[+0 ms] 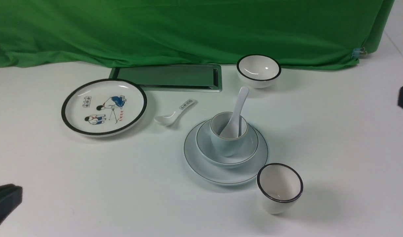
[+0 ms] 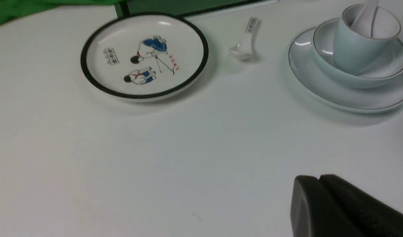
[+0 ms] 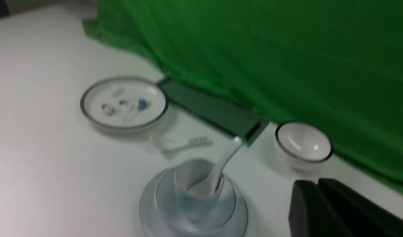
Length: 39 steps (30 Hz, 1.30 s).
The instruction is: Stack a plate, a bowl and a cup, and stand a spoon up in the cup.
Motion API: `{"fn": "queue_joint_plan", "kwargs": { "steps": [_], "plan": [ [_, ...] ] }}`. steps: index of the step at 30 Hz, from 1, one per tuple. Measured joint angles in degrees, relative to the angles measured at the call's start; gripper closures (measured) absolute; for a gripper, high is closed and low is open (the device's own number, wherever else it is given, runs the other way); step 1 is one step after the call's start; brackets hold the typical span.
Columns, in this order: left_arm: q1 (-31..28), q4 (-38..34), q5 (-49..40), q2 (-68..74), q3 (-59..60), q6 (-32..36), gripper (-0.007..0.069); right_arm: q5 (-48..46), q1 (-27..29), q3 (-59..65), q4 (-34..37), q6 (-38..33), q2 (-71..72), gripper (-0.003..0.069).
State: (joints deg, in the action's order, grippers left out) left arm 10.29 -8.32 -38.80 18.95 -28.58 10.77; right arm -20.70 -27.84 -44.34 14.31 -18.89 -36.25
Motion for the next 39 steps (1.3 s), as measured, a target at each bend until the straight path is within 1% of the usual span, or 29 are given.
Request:
{"fn": "queue_joint_plan", "kwargs": {
  "steps": [1,3,7,19,29,30,32,33,34,35,36,37,39],
  "plan": [
    [0.0,0.3,0.4,-3.6,1.2,0.0,0.0655,3.2,0.0,2.1,0.2,-0.3,3.1,0.0596],
    [0.0,1.1,0.5,-7.1,2.1,0.0,0.0655,5.0,0.0,4.1,0.2,-0.3,5.5,0.0595],
    [0.0,1.7,-0.2,-10.7,2.7,0.0,0.0655,5.4,0.0,6.5,0.3,-0.3,7.4,0.0591],
    [0.0,1.9,-0.3,-11.1,2.7,0.0,0.0655,5.0,0.0,7.3,0.4,-0.3,7.4,0.0583],
    [0.0,1.9,-0.3,-11.1,2.7,0.1,0.0653,5.2,0.0,7.8,0.4,-0.3,7.5,0.0551],
    [0.0,2.0,-0.3,-11.1,2.7,0.1,0.0653,5.6,0.0,8.6,-0.5,-0.3,8.1,0.0550],
    [0.0,2.2,-0.3,-11.1,2.7,0.1,0.0653,6.3,0.3,9.5,-1.3,-0.3,8.9,0.0563],
    [0.0,2.3,-0.3,-11.1,2.7,0.1,0.0653,7.4,1.4,11.6,-2.1,-0.3,10.5,0.0610],
    [0.0,2.3,-0.3,-11.1,2.7,0.1,0.0653,7.9,2.0,12.9,-2.5,-0.3,11.1,0.0624],
    [0.0,2.3,-0.3,-11.1,2.7,0.1,0.0653,8.1,2.5,13.3,-2.8,-0.3,11.6,0.0631],
    [0.0,2.3,-0.3,-11.1,2.7,0.1,0.0653,10.1,4.8,17.3,-4.6,-0.2,13.6,0.0646],
    [0.0,2.3,-0.3,-11.1,2.7,0.1,0.0653,10.5,5.6,18.3,-5.0,-0.1,14.4,0.0648],
    [0.0,2.4,-0.3,-11.1,2.7,0.1,0.0653,14.9,10.8,25.5,-7.3,2.4,17.8,0.0649]
  ]
}}
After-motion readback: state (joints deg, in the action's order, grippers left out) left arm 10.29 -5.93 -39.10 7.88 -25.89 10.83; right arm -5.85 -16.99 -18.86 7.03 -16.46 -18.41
